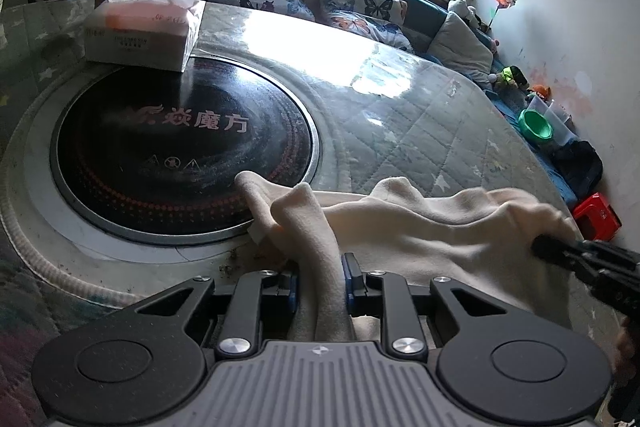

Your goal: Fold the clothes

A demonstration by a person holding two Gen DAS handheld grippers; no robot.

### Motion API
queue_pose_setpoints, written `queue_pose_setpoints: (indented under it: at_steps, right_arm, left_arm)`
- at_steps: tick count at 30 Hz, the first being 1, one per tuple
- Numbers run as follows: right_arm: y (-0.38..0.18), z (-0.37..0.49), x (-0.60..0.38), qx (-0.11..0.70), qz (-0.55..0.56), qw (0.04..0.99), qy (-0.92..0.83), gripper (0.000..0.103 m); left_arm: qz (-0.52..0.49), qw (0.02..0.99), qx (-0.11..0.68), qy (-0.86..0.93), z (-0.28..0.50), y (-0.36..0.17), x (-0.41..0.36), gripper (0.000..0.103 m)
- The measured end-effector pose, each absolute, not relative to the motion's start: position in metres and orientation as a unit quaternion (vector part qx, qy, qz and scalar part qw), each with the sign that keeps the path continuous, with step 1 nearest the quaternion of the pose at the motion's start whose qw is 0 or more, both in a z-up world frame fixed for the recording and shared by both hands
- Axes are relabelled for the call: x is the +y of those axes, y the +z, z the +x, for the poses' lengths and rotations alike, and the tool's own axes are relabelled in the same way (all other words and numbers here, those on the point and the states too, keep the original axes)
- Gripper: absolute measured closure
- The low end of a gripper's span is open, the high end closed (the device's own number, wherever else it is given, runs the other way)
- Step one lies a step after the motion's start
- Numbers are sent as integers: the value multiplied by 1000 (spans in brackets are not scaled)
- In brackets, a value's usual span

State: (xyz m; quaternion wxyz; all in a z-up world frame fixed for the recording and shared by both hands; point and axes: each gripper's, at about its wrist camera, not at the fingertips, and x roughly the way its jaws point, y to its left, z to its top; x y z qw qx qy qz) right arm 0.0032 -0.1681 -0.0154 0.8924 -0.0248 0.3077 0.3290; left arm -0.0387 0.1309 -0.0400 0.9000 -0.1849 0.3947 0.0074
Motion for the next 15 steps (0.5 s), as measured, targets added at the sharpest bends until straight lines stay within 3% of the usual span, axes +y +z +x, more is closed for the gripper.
queue_pose_setpoints:
  at_steps: [15]
  right_arm:
    - [8, -8, -167, 277, -39, 905, 322, 89]
  left_arm:
    - [-164, 911, 379, -14, -24, -24, 126, 84]
